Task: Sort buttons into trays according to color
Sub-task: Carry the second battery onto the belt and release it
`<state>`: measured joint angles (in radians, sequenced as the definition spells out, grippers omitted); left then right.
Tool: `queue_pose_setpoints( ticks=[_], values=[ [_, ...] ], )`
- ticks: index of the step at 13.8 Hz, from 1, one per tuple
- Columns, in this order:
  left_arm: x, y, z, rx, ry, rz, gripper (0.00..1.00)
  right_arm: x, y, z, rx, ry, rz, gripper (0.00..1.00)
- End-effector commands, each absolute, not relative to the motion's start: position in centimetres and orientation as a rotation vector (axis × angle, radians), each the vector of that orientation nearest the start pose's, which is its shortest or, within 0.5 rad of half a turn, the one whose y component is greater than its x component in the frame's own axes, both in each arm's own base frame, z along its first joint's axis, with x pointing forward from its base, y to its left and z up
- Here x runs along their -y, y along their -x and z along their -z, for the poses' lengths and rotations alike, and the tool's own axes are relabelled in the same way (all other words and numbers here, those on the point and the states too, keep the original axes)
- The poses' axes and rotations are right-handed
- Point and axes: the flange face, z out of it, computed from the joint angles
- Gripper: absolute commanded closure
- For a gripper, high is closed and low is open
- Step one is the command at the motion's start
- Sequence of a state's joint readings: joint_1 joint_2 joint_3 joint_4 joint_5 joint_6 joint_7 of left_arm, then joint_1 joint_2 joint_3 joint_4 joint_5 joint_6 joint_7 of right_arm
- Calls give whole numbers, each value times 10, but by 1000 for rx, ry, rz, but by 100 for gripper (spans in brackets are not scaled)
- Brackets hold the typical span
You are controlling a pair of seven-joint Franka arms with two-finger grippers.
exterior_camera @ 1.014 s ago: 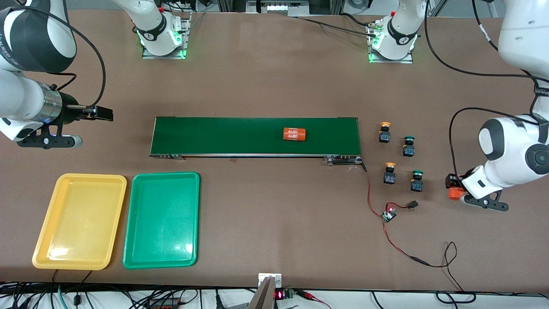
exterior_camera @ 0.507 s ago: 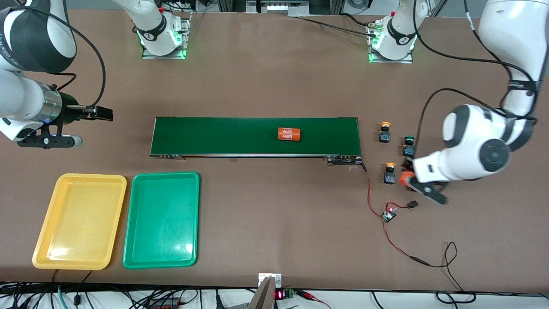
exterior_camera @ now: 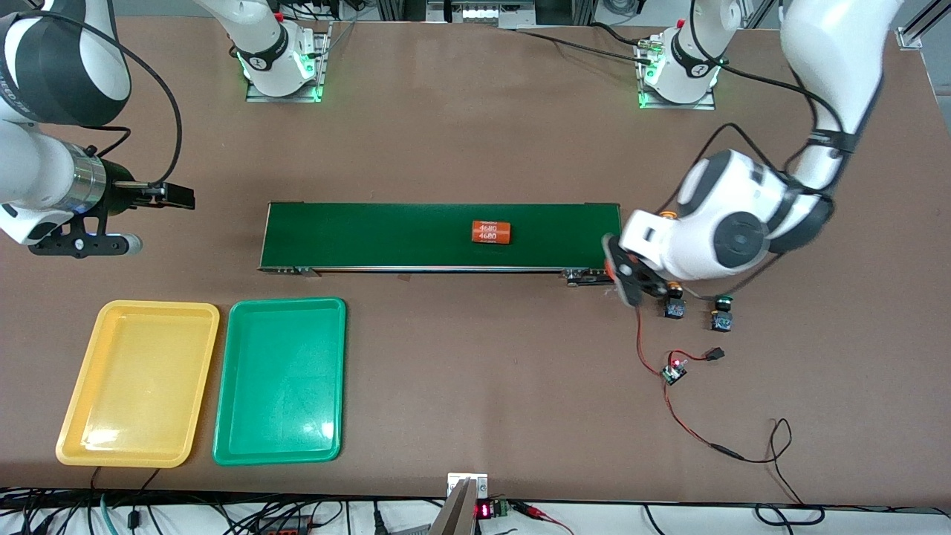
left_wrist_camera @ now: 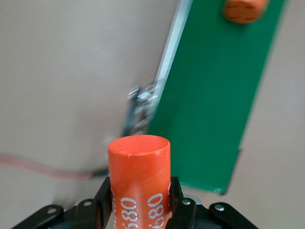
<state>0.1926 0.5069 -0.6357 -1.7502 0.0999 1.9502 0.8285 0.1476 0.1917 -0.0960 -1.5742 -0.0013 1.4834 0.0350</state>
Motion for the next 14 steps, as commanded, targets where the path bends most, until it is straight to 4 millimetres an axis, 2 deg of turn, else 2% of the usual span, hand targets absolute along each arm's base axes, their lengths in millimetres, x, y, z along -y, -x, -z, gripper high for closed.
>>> queue_pose_setpoints(
  ticks=[1, 4, 6, 7, 8, 10, 11, 12, 14],
  values=[
    [268, -545, -302, -2197, 2561, -324, 71, -30, -587, -508, 53, 3122, -454, 0],
    [278, -526, -271, -2241, 2464, -273, 71, -29, -587, -508, 50, 3122, -454, 0],
    [279, -524, -263, -2241, 2458, -250, 69, -29, -586, -508, 48, 3122, -454, 0],
    [278, -525, -267, -2227, 2465, -248, 57, -29, -587, -507, 48, 3122, -456, 0],
    [277, -524, -266, -2223, 2467, -255, 1, -29, -587, -507, 48, 3122, -456, 0],
    [274, -526, -268, -2211, 2477, -254, 0, -31, -586, -508, 50, 3122, -454, 0],
    [272, -529, -278, -2197, 2470, -240, 0, -30, -587, -507, 48, 3122, -456, 0],
    [269, -531, -293, -2170, 2467, -249, 0, -29, -587, -507, 45, 3122, -456, 0],
    [255, -537, -330, -1971, 2550, -285, 0, -29, -587, -507, 45, 3122, -456, 0]
  ],
)
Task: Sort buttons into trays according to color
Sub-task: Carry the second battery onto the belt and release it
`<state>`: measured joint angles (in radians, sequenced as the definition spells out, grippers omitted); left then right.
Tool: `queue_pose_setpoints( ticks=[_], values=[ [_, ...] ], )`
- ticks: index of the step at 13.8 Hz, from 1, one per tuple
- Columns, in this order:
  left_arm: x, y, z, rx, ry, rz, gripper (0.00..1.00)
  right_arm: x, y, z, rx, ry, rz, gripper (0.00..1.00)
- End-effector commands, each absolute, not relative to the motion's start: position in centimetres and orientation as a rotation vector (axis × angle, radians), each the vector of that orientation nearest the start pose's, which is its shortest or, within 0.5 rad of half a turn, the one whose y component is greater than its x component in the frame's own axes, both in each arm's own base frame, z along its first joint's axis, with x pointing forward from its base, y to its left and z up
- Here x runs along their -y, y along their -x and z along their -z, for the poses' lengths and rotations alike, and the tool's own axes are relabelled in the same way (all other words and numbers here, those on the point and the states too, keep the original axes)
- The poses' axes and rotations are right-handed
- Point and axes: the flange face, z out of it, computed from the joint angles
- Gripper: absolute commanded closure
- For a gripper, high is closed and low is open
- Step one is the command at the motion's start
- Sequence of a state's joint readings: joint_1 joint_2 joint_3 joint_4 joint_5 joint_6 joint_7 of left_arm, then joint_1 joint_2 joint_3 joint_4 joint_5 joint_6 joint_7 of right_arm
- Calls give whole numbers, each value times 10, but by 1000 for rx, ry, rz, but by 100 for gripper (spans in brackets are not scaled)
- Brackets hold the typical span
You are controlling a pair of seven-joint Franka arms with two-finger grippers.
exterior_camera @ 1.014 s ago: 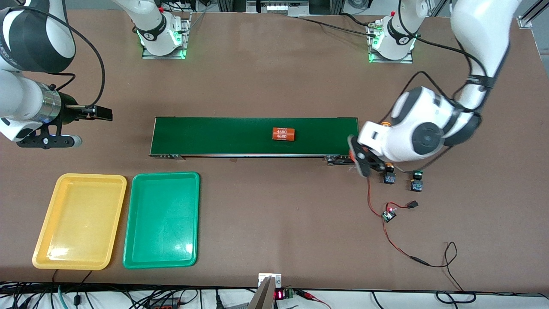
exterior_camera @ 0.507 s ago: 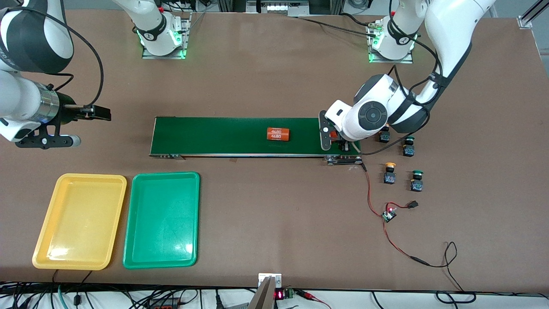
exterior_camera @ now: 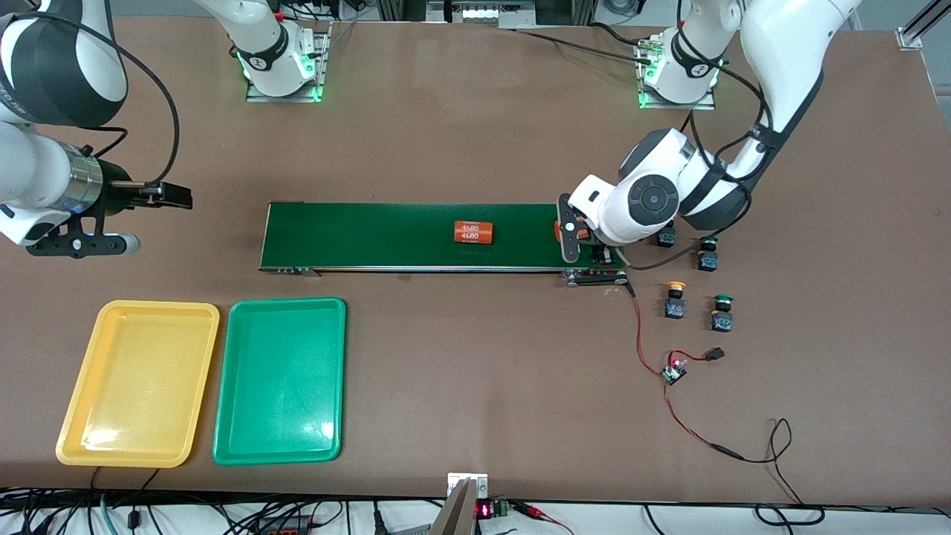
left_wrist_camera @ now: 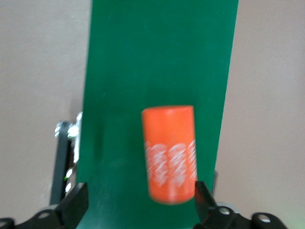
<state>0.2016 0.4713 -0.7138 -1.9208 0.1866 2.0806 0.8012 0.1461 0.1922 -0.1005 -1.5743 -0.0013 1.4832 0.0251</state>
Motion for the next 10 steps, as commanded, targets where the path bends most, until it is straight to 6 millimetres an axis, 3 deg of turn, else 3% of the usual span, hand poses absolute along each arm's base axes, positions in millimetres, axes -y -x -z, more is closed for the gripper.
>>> queue_pose_setpoints(
  ticks=[1, 4, 8, 10],
  values=[
    [250, -541, -347, -1849, 2608, -282, 0, -29, -587, -507, 45, 3122, -456, 0],
    [198, -564, -365, -1448, 2786, -262, 0, -29, -587, -507, 45, 3122, -456, 0],
    [86, -608, -389, -1089, 2892, -187, 0, -29, -587, -507, 45, 3122, -456, 0],
    [48, -616, -388, -860, 2983, -180, 0, -29, -587, -507, 45, 3122, -456, 0]
  ],
)
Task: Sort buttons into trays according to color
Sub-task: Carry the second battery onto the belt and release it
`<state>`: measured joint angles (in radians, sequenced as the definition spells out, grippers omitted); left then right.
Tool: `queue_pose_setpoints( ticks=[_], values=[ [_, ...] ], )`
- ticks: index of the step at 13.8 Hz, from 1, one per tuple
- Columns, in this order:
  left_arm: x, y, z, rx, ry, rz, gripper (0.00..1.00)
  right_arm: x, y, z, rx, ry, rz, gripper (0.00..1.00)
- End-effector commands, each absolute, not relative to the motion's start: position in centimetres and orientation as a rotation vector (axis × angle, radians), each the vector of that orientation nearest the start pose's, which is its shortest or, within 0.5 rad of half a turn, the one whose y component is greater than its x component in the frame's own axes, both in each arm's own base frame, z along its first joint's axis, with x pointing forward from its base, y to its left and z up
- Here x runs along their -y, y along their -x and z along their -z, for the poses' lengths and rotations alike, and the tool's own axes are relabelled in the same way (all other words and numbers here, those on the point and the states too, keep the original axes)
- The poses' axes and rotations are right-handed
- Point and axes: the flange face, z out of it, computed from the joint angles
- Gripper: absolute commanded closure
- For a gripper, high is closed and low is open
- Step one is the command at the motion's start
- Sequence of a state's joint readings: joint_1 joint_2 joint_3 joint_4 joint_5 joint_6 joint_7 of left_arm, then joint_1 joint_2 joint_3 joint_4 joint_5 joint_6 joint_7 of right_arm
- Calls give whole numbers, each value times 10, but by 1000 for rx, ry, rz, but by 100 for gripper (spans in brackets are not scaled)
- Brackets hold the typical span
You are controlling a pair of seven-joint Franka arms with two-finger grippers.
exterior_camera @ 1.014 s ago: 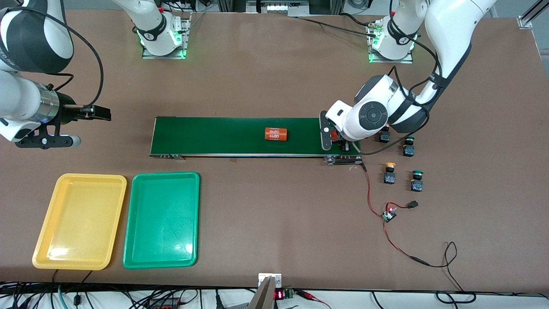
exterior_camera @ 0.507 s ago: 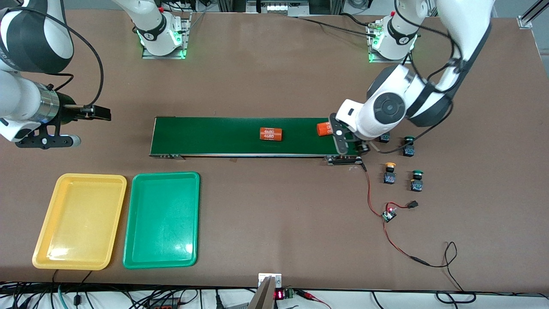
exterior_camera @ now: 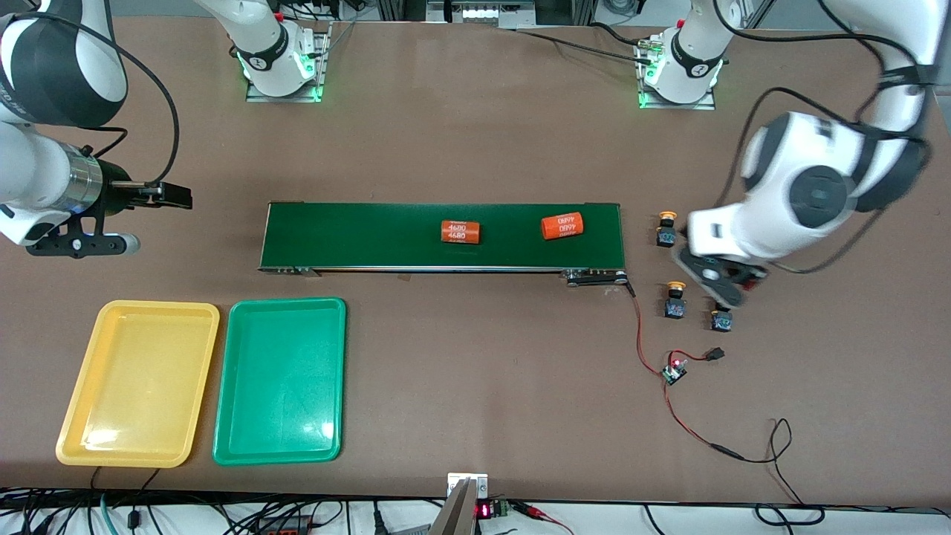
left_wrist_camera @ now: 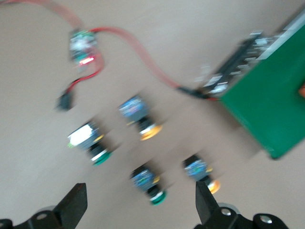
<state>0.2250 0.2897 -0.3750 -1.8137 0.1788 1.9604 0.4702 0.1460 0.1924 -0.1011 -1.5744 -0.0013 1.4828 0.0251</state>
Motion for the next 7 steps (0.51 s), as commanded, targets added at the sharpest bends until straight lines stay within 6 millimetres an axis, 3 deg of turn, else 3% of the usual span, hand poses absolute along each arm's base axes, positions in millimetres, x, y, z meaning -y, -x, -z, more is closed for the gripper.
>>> queue_pose_setpoints(
  ticks=[1, 2, 4, 5, 7],
  values=[
    [25, -620, -377, -594, 3084, -198, 0, -29, -587, -507, 45, 3121, -456, 0],
    [16, -621, -371, -400, 3133, -207, 0, -29, -587, -507, 45, 3121, -456, 0],
    [-4, -629, -353, -218, 3147, -177, 0, -29, -587, -507, 45, 3121, -456, 0],
    [-9, -638, -342, -210, 3147, -91, 0, -30, -587, -507, 48, 3121, -456, 0],
    [-22, -647, -297, -178, 3153, -44, 0, -29, -587, -507, 45, 3121, -456, 0]
  ],
)
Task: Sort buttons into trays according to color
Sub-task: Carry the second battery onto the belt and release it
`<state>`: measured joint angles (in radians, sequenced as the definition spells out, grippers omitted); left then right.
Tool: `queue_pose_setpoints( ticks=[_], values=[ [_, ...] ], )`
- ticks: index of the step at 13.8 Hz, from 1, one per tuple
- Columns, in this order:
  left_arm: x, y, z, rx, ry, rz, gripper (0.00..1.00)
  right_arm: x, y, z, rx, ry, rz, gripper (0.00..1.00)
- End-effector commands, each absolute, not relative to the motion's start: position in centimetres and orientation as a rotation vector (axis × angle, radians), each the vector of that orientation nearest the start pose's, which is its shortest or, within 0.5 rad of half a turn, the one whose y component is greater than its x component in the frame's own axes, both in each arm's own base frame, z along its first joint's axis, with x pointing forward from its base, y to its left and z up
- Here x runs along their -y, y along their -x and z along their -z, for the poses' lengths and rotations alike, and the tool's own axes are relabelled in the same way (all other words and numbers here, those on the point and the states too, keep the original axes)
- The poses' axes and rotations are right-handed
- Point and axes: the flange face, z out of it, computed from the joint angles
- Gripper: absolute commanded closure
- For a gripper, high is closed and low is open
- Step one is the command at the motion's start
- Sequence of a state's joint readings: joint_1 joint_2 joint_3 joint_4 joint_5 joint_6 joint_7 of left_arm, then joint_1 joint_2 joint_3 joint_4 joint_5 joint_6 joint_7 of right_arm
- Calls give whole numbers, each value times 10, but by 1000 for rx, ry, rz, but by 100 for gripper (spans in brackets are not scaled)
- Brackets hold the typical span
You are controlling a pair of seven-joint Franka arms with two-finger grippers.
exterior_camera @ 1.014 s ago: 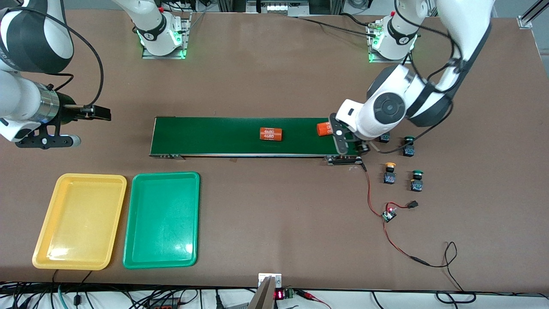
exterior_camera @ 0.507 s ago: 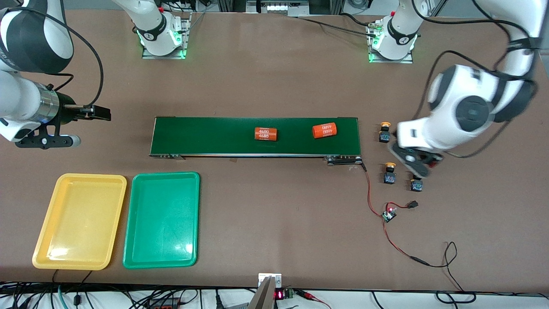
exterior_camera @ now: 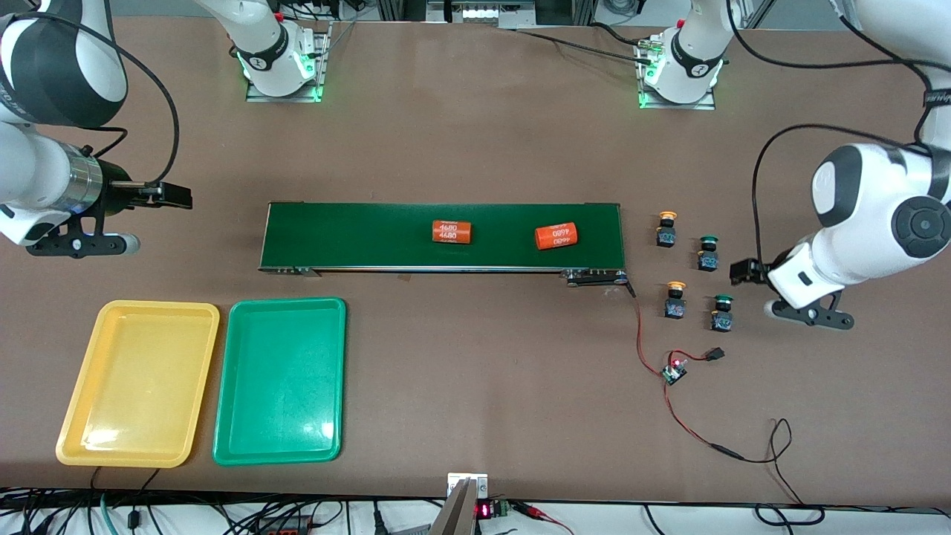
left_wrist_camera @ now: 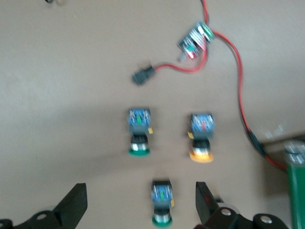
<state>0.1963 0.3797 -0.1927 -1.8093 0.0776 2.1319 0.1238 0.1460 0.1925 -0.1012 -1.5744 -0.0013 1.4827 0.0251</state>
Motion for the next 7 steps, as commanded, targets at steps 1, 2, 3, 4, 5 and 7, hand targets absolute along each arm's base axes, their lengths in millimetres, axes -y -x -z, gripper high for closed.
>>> queue_pose_setpoints(
  ticks=[1, 2, 3, 4, 5, 7],
  values=[
    [-24, -651, -284, -171, 3155, -13, 0, -29, -587, -507, 45, 3121, -456, 0],
    [-26, -654, -274, -168, 3157, 14, 0, -31, -586, -507, 48, 3121, -456, 0],
    [-27, -653, -258, -182, 3159, -1, 0, -30, -587, -507, 45, 3121, -456, 0],
    [-22, -652, -243, -196, 3164, -34, 0, -30, -586, -507, 45, 3121, -459, 0],
    [-19, -652, -232, -205, 3166, -39, 0, -31, -586, -507, 48, 3121, -459, 0],
    [-14, -649, -208, -217, 3173, -40, 4, -33, -585, -505, 50, 3120, -466, 0]
  ],
)
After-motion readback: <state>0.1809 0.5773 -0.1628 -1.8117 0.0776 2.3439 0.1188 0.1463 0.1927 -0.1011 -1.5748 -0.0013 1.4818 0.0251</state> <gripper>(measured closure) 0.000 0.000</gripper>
